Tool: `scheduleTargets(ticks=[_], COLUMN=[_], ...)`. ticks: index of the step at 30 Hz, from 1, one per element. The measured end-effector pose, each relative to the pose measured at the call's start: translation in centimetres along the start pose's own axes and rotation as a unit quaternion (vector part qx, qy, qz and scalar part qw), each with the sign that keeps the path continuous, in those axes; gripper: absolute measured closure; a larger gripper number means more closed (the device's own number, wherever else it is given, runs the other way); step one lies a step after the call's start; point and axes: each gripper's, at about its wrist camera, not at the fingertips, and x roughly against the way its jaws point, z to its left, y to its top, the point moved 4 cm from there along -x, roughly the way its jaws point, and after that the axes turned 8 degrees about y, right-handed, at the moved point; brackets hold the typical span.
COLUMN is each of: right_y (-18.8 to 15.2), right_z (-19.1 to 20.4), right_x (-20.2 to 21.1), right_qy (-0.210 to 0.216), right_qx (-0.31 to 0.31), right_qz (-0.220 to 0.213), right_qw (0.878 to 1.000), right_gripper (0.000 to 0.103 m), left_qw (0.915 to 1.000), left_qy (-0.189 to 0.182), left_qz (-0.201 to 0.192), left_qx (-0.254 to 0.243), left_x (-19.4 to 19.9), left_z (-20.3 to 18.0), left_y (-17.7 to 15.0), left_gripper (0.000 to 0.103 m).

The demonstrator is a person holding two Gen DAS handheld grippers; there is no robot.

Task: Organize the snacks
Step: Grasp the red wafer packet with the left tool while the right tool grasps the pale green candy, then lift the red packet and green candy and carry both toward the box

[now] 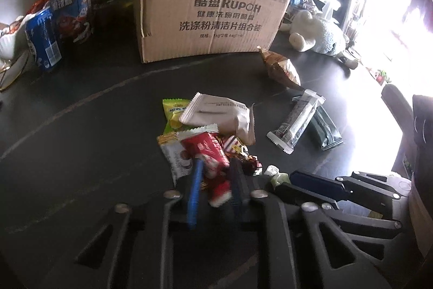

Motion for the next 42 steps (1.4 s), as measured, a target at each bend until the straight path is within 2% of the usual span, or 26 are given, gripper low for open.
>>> scheduleTargets(ticks=[2,5,8,10,12,14,19,25,31,34,42], right_y=[0.0,0.0,0.0,-0.1,-0.1,0.0,0.2,0.2,0.5,0.5,0.8], right_z=[-0.3,-0.6,-0.7,-0.7,-0.8,-0.8,-1.3,-2.1,-2.2,-2.3,-2.1], right_x=[0.1,0.2,0.3,0.4,0.4,0.6,1.1,1.2,1.3,1.4,2.4], right_qy=[0.001,0.001,0.002,0.003,0.005,0.007,0.006,0.014,0.019,0.020,0.023], right_qx=[-0.004,-0.008,-0.011,-0.011,-0.012,-0.012,-0.017,-0.031,-0.034,-0.034,-0.033], right_qz=[-0.002,-0.005,-0.006,-0.006,-0.007,-0.010,-0.020,-0.023,-0.029,-0.030,-0.040], right_qw=[1.000,1.000,1.000,1.000,1.000,1.000,1.000,0.999,0.999,0.999,0.998], right_gripper=[0.083,0.084,0.084,0.084,0.084,0.084,0.084,0.085,0.085,0.086,0.086], left_qw=[1.0000,0.9998,0.9998,0.9998,0.9998,0.9996,0.9996,0.9985,0.9986,0.9990,0.9986], left_qy=[0.004,0.018,0.017,0.020,0.017,0.026,0.029,0.054,0.052,0.041,0.050], left_qz=[-0.002,-0.009,-0.004,0.000,-0.003,-0.007,0.003,0.004,0.014,0.017,-0.012], left_qx=[-0.002,-0.003,-0.007,-0.008,-0.001,-0.006,-0.005,-0.011,-0.001,0.005,0.012], left_x=[0.0,0.2,0.3,0.5,0.7,0.8,-0.1,-0.8,-1.5,-1.0,1.9], left_z=[-0.1,-0.1,-0.1,-0.2,-0.2,-0.5,-1.0,-1.5,-1.7,-1.6,-1.3], left_y=[0.1,0.2,0.1,0.1,0.2,0.4,0.4,0.4,0.2,0.1,0.2], left_gripper=[0.091,0.101,0.101,0.100,0.084,0.081,0.081,0.080,0.078,0.080,0.080])
